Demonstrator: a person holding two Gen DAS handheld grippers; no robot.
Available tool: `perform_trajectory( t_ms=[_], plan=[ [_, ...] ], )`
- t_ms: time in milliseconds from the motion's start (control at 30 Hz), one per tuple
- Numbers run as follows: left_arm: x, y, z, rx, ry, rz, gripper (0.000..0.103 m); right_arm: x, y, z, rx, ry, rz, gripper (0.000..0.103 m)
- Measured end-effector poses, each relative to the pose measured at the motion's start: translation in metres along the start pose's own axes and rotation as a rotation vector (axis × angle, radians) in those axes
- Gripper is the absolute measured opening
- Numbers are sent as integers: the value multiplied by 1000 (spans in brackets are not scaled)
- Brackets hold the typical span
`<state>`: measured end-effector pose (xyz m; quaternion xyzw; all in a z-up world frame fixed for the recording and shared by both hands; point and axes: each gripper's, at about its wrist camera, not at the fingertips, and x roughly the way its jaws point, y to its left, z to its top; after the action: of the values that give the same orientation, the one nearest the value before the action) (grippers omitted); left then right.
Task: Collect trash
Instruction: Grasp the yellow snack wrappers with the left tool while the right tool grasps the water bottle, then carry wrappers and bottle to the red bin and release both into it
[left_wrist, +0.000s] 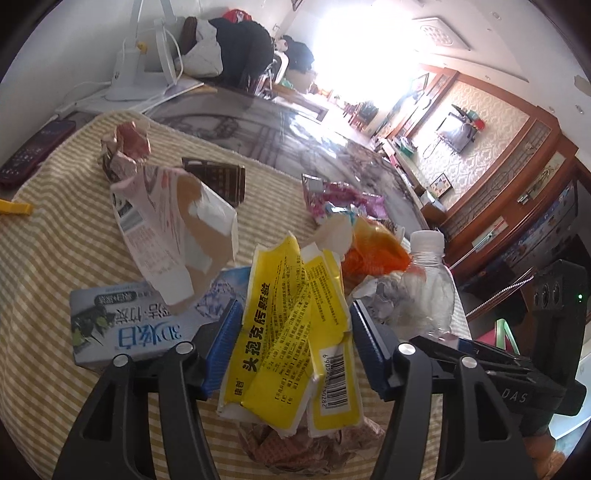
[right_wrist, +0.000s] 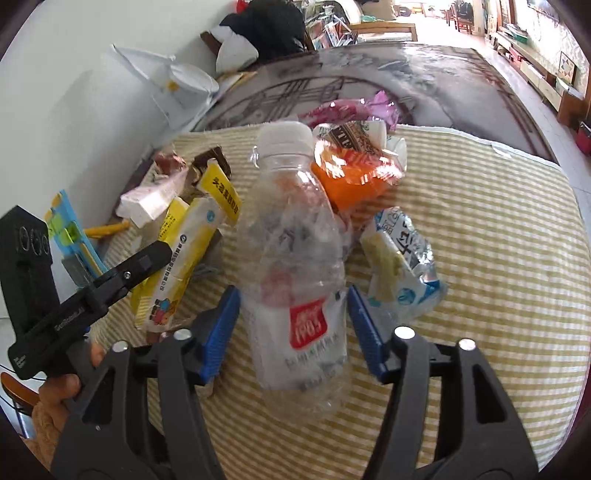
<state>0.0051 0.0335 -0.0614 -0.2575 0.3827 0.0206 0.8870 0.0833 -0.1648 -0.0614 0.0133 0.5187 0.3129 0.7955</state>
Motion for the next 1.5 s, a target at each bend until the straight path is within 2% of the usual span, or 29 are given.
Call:
perform_trajectory(
  t_ms=[100,233,300,367,533,700,967,1200,1400,1500],
  plan=[
    [5,-2,-4,5,21,2,60,11,-1,-1,7,25,-7,72],
    [13,-8,-7,35,61,21,64,14,-1,-2,8,27,-36,71],
    [14,-10,-7,51,62,35,61,9,-3,-1,12,11,-47,54],
    [14,-10,-7,53,62,41,56,3,-5,-1,20,-6,-42,51],
    [3,-2,-3,6,9,20,54,-13,-9,3,34,-68,-22,49],
    [-12,-11,-3,30,-49,25,53,-30,-15,2,35,-111,-10,49],
    [-27,-40,-10,61,-81,29,53,-60,-39,-5,69,-169,10,49],
    [-31,-76,-27,60,-56,-16,53,-96,-72,-17,135,-239,5,49],
    [-27,-113,-38,88,-18,-66,53,-136,-105,-31,215,-337,-34,49],
    [-25,-135,-45,124,-3,-85,53,-154,-123,-39,247,-380,-79,49]
  ],
)
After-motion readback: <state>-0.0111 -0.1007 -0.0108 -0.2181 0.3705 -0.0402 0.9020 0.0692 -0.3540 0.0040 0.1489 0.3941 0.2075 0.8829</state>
